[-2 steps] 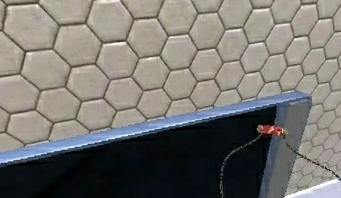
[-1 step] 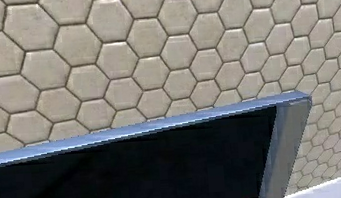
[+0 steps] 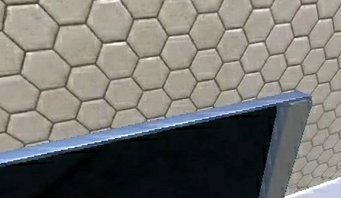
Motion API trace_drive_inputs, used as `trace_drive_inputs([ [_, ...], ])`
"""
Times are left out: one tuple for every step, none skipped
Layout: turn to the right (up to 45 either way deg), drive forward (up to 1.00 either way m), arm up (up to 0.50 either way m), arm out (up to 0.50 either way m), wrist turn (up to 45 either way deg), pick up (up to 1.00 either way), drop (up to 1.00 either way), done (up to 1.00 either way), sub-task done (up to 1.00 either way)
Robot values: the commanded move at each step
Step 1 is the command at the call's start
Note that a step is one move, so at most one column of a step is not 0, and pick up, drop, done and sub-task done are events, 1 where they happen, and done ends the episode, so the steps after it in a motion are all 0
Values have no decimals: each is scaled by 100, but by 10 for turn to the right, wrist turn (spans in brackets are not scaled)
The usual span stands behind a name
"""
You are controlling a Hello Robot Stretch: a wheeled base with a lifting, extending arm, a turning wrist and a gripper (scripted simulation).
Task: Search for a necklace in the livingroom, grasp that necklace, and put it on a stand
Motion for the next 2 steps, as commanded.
trace_drive_inputs([
  [0,0,0,0,0,0,100,0,0],
  [0,0,10,0,0,0,0,0,0],
])
